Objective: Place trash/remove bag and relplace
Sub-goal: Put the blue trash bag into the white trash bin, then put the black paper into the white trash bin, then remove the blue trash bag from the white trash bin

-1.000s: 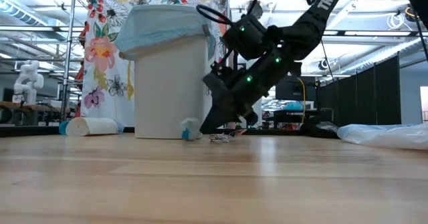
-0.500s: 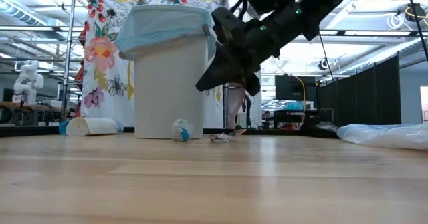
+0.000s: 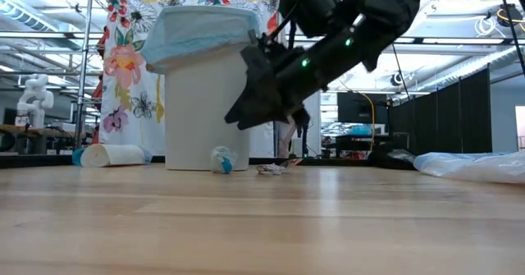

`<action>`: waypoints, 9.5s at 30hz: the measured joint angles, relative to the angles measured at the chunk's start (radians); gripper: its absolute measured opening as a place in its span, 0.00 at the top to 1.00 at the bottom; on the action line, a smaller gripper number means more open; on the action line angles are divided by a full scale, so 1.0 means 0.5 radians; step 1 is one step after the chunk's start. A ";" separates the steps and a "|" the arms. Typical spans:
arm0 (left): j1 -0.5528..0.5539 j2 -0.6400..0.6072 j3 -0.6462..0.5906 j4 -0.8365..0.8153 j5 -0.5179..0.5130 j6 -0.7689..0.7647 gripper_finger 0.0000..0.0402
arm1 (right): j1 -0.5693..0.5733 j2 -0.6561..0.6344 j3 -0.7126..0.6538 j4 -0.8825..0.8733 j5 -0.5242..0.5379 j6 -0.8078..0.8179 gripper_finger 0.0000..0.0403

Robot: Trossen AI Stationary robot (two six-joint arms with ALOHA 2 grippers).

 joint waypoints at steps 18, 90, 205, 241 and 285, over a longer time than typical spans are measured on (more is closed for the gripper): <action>0.000 0.001 0.000 -0.003 -0.216 0.097 0.65 | -0.082 0.558 0.239 0.391 0.041 -0.143 0.45; 0.000 0.138 0.001 0.252 -0.208 0.288 0.65 | -0.386 -0.145 2.313 -2.603 0.308 0.101 0.42; -0.101 0.141 0.001 0.169 -0.201 -0.504 0.65 | -0.436 0.064 0.024 -0.674 -0.983 0.756 1.00; -0.191 0.355 0.001 0.173 -0.214 -0.490 0.65 | -0.409 -0.535 1.547 -2.040 0.046 -0.456 1.00; 0.186 0.165 0.002 0.345 -0.526 -0.522 0.65 | -0.848 -0.117 2.372 -3.597 -0.225 -0.562 0.70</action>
